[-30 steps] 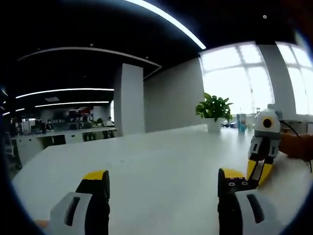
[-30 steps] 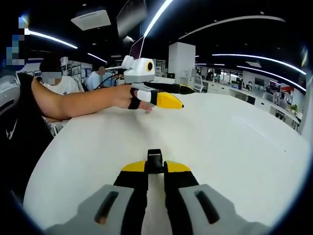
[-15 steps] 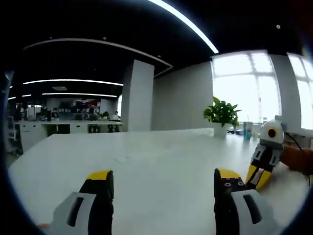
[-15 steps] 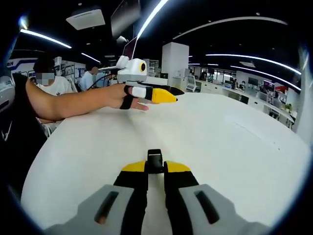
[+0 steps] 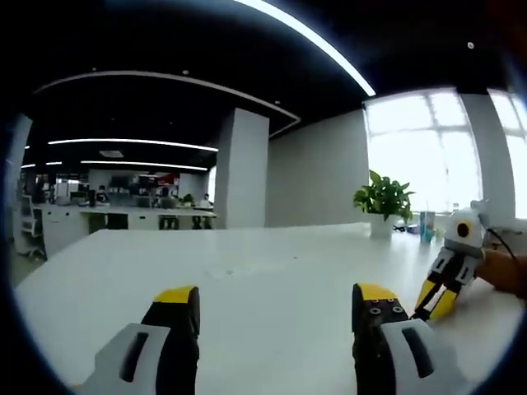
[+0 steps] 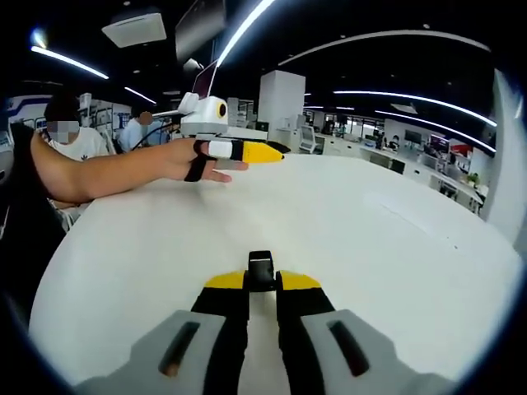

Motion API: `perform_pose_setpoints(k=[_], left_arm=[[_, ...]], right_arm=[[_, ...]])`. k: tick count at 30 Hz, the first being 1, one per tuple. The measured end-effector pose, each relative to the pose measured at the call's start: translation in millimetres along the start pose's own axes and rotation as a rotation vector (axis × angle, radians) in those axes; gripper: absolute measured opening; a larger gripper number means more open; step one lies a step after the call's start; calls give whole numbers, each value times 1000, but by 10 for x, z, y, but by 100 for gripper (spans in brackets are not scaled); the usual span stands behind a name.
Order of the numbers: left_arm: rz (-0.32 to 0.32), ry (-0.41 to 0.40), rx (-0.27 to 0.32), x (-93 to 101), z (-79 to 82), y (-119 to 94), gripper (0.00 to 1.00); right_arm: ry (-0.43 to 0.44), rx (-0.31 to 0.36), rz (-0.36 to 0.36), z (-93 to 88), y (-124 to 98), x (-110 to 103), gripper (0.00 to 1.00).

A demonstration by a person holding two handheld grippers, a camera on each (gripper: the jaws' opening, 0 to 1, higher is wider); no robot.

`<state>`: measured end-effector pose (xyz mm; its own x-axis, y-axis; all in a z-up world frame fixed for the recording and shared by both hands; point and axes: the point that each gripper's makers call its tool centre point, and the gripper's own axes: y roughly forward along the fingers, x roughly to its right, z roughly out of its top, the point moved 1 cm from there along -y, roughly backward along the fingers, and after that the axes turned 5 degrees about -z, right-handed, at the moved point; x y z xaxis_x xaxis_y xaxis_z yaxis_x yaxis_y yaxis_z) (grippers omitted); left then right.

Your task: Snap the two parts of the plastic buckle together until the buckle closes and remains connected.

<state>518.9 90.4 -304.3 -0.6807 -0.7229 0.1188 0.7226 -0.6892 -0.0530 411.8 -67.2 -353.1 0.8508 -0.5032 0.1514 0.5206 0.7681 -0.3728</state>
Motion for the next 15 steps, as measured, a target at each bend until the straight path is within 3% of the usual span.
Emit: perform_pose_setpoints(k=[3,9,15], left_arm=[[26,-82,2,-83,-20,-30,76],[25,-105,3,-109,-34,-35,78],[19,-100,-4,-105,-27,-24,75]], right_arm=[[3,1,-25,0,1,47,10],[8,3,-38,2,4,78,10],[35,-23,-107,-59,-6,239,10]])
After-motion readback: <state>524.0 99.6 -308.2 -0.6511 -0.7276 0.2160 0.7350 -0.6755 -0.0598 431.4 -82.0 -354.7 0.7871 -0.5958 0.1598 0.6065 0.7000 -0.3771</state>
